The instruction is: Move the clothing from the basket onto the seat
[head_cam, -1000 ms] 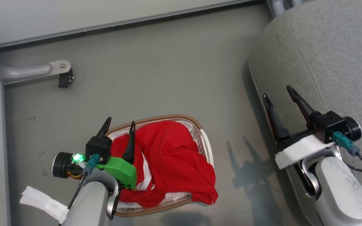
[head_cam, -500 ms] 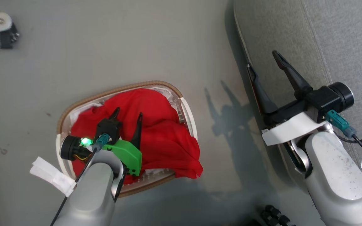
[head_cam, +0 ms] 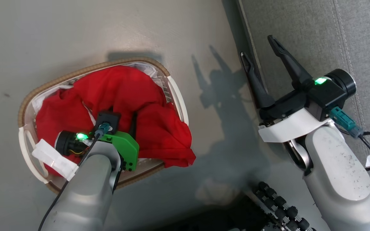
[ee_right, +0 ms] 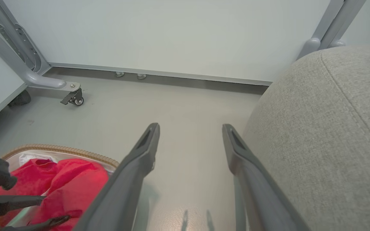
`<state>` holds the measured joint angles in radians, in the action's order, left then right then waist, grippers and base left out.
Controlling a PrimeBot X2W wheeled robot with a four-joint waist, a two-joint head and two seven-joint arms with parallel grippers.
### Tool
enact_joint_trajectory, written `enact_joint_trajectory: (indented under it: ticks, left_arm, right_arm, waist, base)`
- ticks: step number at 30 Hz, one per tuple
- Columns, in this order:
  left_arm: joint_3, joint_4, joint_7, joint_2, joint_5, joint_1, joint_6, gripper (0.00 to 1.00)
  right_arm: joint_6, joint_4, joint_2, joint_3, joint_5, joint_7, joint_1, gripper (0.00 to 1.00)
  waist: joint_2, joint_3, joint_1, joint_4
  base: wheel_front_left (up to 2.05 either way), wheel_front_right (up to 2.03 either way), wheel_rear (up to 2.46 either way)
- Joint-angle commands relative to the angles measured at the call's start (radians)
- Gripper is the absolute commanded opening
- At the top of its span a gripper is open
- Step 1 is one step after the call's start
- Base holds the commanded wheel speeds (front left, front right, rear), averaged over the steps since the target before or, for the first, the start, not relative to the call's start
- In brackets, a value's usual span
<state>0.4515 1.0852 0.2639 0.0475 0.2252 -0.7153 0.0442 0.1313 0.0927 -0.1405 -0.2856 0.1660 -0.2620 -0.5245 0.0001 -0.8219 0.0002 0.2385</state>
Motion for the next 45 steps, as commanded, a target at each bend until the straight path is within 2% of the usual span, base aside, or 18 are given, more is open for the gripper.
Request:
enact_joint_trajectory:
  ticks: [1, 2, 3, 4, 5, 9, 18, 28, 34, 45]
  left_arm:
    - [0.000, 0.010, 0.001, 0.007, 0.008, -0.024, 0.002, 1.00]
    - [0.002, 0.012, 0.001, 0.007, 0.011, -0.028, 0.001, 1.00]
    - [0.001, 0.008, 0.001, 0.006, 0.018, -0.031, 0.000, 0.77]
    - [0.001, -0.001, 0.001, 0.006, 0.018, -0.031, -0.001, 0.22]
    - [0.001, -0.008, 0.001, 0.006, 0.020, -0.027, -0.001, 0.00]
    - [-0.033, -0.074, 0.001, 0.007, 0.059, 0.028, -0.006, 0.00]
    - [-0.051, -0.211, 0.001, 0.006, 0.064, 0.156, 0.004, 0.00]
    - [-0.060, -0.412, 0.001, 0.005, 0.094, 0.354, 0.013, 0.00]
    - [-0.083, -0.539, 0.001, 0.005, 0.080, 0.454, 0.022, 0.00]
    - [-0.143, -0.737, 0.001, 0.005, 0.052, 0.469, 0.046, 0.00]
  right_arm:
    - [-0.001, -0.004, 0.002, -0.005, -0.002, -0.004, -0.018, 1.00]
    - [-0.001, -0.003, 0.003, -0.006, -0.002, -0.005, -0.021, 1.00]
    - [-0.001, -0.002, 0.004, -0.007, 0.000, -0.004, -0.023, 1.00]
    - [-0.001, -0.002, 0.005, -0.007, 0.003, -0.004, -0.025, 1.00]
    - [-0.001, 0.002, 0.006, -0.008, 0.005, -0.004, -0.024, 1.00]
    - [-0.001, 0.024, 0.007, -0.011, 0.008, -0.004, -0.020, 1.00]
    - [-0.001, 0.079, 0.007, 0.010, 0.018, -0.004, 0.047, 1.00]
    - [-0.001, 0.138, 0.004, 0.078, 0.011, -0.004, 0.204, 1.00]
    - [-0.001, 0.150, 0.023, 0.122, 0.018, -0.004, 0.308, 1.00]
    - [-0.001, 0.184, 0.046, 0.131, -0.002, -0.004, 0.410, 1.00]
  waist:
    - [-0.0001, -0.021, -0.0002, 0.017]
    - [-0.0001, -0.021, -0.0002, 0.017]
    - [-0.0001, -0.018, -0.0002, 0.016]
    - [-0.0001, -0.014, -0.0002, 0.014]
    - [-0.0001, -0.008, -0.0002, 0.013]
    - [-0.0001, 0.046, -0.0002, 0.006]
    - [-0.0001, 0.236, -0.0002, -0.037]
    - [-0.0001, 0.502, -0.0002, -0.122]
    - [-0.0001, 0.642, -0.0002, -0.161]
    - [-0.0001, 0.774, -0.0002, -0.179]
  base:
    - [0.00, 0.00, 0.00]
    - [0.00, 0.00, 0.00]
    - [0.00, 0.00, 0.00]
    - [0.00, 0.00, 0.00]
    - [0.00, 0.00, 0.00]
    - [0.00, 0.00, 0.00]
    - [0.00, 0.00, 0.00]
    - [0.00, 0.00, 0.00]
    - [0.00, 0.00, 0.00]
    - [0.00, 0.00, 0.00]
